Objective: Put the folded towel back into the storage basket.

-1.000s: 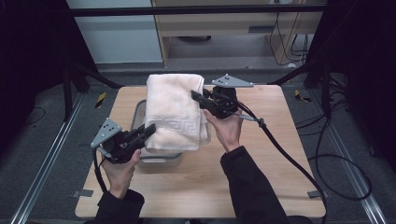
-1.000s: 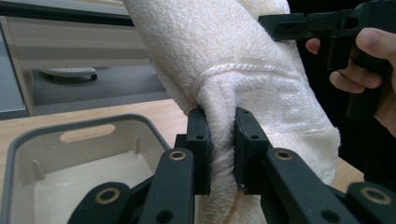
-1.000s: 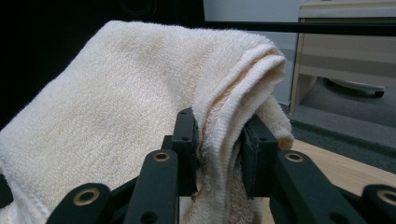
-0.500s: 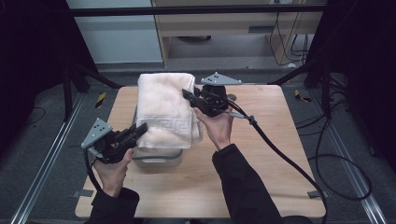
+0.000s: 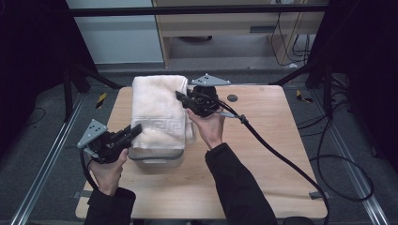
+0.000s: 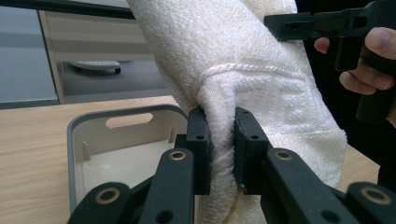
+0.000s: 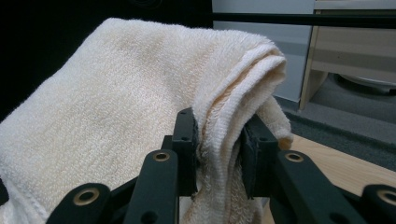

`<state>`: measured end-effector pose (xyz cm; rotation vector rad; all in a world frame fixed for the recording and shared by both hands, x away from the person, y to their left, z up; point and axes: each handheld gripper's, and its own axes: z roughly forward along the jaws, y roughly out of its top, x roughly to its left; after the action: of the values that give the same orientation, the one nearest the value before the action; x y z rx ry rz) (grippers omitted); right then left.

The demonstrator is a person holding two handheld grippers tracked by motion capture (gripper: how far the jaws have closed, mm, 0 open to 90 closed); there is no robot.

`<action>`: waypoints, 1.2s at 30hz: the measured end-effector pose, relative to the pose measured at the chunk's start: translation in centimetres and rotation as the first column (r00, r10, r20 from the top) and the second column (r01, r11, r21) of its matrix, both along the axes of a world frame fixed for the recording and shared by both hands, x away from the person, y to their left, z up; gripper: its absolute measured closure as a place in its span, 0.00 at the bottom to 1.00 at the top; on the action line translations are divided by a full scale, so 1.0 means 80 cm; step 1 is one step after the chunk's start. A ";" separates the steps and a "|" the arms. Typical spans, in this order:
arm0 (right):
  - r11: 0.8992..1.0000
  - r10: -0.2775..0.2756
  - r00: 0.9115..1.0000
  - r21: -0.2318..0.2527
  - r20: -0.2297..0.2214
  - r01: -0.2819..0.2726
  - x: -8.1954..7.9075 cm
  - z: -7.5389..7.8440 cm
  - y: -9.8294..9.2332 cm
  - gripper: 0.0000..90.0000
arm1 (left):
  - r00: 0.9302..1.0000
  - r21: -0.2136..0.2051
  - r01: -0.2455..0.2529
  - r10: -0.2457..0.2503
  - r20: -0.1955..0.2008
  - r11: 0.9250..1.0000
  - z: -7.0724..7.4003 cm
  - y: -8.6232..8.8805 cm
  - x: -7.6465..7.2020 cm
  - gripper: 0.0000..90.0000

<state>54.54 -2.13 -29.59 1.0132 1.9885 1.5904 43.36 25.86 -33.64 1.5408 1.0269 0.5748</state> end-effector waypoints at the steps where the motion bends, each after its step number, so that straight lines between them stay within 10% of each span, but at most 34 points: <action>1: 1.000 0.000 1.000 0.000 0.000 0.000 0.000 0.000 0.000 0.78 | 1.000 0.000 0.000 0.000 0.000 1.000 0.000 0.000 0.000 0.87; 36: 0.999 -0.020 0.995 -0.050 -0.097 0.015 0.039 -0.073 0.043 0.78 | 0.986 0.084 -0.078 0.089 -0.138 0.993 -0.058 0.026 0.042 0.87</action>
<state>57.67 1.34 -35.39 1.1050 2.0666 1.5014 46.71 27.97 -38.31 1.6315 1.1941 0.5760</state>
